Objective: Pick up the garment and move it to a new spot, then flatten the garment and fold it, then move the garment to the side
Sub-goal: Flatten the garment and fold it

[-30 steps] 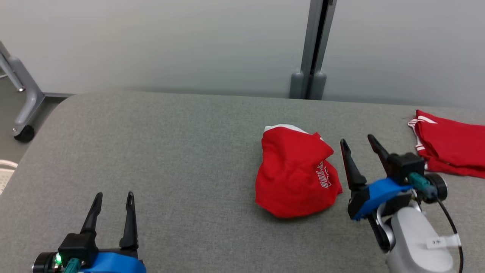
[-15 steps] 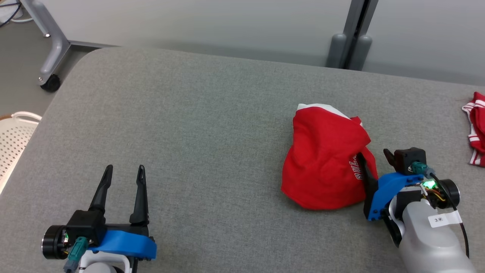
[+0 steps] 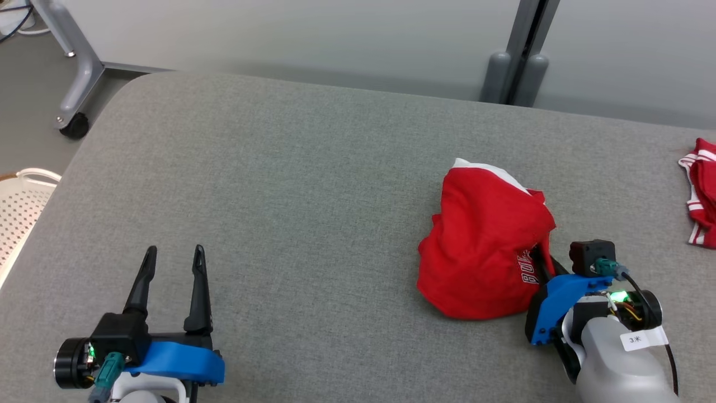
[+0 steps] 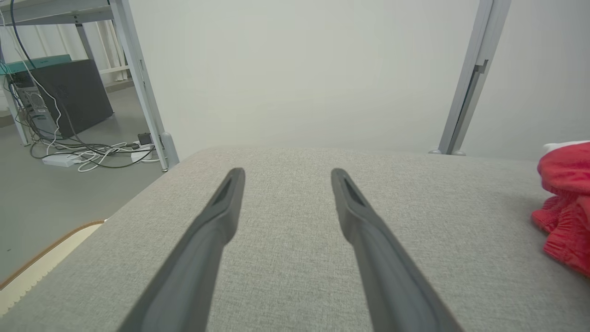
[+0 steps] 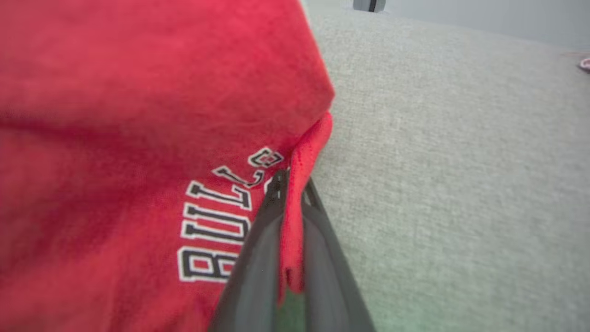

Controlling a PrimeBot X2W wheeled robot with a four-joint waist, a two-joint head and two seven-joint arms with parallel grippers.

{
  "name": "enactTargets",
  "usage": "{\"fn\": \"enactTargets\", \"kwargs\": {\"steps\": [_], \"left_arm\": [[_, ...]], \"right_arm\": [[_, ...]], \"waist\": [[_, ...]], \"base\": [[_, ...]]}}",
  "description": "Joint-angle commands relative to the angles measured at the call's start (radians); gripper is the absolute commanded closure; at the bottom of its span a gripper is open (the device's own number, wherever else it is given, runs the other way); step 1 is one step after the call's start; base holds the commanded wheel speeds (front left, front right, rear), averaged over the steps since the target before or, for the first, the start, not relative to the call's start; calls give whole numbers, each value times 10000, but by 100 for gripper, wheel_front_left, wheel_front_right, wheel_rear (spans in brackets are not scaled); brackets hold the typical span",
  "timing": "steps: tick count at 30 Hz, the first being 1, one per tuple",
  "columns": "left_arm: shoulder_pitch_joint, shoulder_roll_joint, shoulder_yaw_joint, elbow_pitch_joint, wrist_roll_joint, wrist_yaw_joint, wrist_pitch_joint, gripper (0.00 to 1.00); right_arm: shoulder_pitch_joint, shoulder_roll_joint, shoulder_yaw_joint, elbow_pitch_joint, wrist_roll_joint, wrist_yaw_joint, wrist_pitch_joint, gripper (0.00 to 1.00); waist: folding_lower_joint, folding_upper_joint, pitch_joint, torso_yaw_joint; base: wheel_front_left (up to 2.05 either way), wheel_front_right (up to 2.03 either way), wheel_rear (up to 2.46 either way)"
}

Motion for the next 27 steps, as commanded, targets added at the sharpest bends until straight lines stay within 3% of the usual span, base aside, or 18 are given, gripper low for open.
{"fn": "enactTargets", "kwargs": {"steps": [1,11,17,22,27], "left_arm": [[89,15,9,-26,48,13,-42,0],[562,-30,237,-68,122,43,-42,0],[861,-70,293,-186,158,75,-44,0],[1008,-104,324,-246,167,73,-42,0],[1114,-151,342,-300,135,75,-44,0]], "right_arm": [[209,-85,-61,-157,117,-2,-66,100],[1587,-1041,-771,-3123,863,0,-69,100],[2226,-1229,-1079,-4911,1074,0,-70,100],[2421,-705,-162,-6384,1294,0,-69,100],[2434,-217,1720,-7233,1574,0,-70,100]], "waist": [[0,1,-165,-159],[0,1,-1009,-860],[0,1,-1478,-1162],[0,1,-1696,-1225],[0,1,-1773,-1072]], "base": [[0,0,0],[0,0,0],[0,0,0],[0,0,0],[0,0,0]]}}
